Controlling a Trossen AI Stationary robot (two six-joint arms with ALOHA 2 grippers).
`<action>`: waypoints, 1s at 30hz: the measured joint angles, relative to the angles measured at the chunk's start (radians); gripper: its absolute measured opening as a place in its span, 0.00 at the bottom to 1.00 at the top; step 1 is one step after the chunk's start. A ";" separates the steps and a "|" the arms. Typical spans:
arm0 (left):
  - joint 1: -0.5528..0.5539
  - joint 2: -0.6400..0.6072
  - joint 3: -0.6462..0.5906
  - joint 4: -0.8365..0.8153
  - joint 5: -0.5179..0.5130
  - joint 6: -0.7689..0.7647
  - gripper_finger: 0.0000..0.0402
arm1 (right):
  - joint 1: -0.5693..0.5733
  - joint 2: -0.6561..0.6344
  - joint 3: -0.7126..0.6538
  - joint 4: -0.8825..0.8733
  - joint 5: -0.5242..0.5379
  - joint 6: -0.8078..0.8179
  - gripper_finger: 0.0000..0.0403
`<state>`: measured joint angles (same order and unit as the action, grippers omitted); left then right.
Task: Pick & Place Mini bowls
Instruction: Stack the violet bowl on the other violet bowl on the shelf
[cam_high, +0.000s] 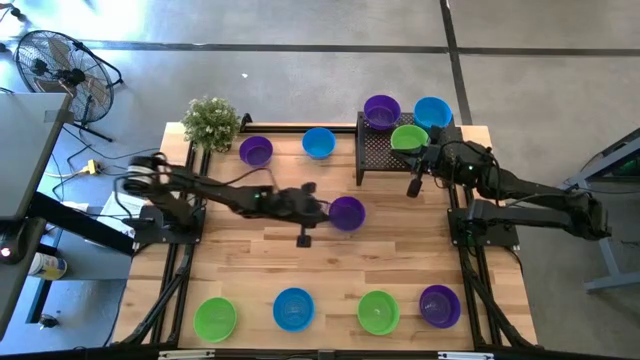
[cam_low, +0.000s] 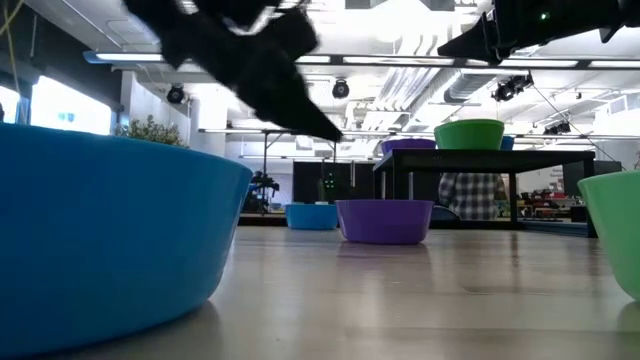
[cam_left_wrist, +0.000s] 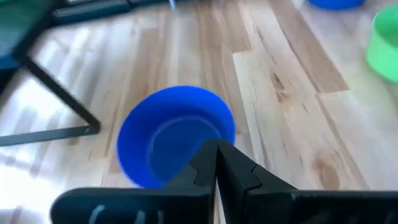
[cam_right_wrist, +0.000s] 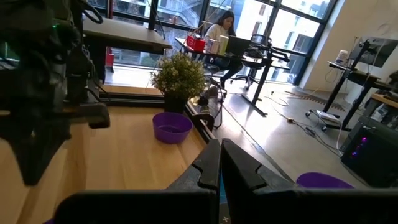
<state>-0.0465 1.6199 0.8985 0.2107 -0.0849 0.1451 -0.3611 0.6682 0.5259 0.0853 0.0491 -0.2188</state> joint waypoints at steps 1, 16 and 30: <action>0.000 -0.030 -0.051 0.055 0.000 -0.013 0.01 | 0.018 0.000 0.000 0.001 0.025 -0.001 0.01; 0.000 -0.346 -0.555 0.505 -0.005 -0.124 0.00 | 0.436 0.055 0.020 -0.116 0.448 -0.045 0.02; 0.000 -0.362 -0.573 0.460 -0.038 -0.123 0.00 | 0.624 0.529 0.277 -0.428 0.449 0.125 0.23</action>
<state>-0.0460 1.2574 0.3252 0.6706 -0.1229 0.0223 0.2630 1.1967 0.8025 -0.3430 0.4980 -0.0936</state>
